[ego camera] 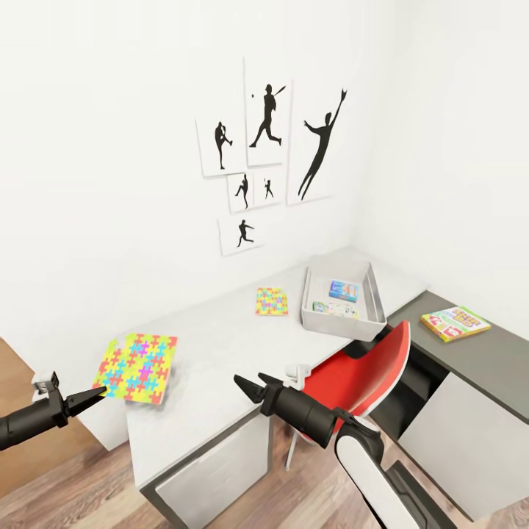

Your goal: Put all the toys in the child's room - the three board games (two on the bed and one on the table), the two jigsaw puzzles on the table, and the tennis ball on the table - inside the toy box on the table in the child's room.

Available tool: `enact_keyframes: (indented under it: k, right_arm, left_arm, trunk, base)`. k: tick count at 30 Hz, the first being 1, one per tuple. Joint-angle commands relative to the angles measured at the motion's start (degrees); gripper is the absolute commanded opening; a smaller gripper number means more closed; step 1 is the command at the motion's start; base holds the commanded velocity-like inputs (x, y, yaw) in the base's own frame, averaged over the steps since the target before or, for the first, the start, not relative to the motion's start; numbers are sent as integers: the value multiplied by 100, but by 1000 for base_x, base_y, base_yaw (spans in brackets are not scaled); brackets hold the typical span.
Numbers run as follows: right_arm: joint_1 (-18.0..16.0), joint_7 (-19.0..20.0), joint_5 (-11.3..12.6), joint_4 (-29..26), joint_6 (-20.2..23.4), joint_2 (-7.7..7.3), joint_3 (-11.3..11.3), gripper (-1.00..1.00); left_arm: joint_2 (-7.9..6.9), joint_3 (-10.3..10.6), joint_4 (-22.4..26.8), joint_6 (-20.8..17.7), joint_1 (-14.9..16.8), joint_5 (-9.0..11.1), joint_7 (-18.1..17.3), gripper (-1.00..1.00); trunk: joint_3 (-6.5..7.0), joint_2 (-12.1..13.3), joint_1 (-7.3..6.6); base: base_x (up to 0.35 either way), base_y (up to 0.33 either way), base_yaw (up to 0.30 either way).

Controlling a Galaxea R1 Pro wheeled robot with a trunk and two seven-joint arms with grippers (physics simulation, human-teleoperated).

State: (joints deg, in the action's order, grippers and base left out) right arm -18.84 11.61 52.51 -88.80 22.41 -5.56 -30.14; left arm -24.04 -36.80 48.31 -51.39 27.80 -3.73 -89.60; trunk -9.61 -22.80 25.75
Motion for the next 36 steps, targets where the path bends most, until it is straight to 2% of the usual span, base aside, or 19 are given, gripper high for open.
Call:
enact_keyframes:
  k: [1,36]
  right_arm:
    - [-6,-1,39,0,23,-5,2,100]
    - [-6,-10,14,12,-19,2,3,100]
  left_arm:
    - [3,-7,3,-55,6,-41,-40,-100]
    - [-2,-19,3,-55,6,-41,-40,-100]
  trunk:
    - [-2,-11,4]
    - [321,-11,4]
  base:
    - [0,0,0]
    - [0,0,0]
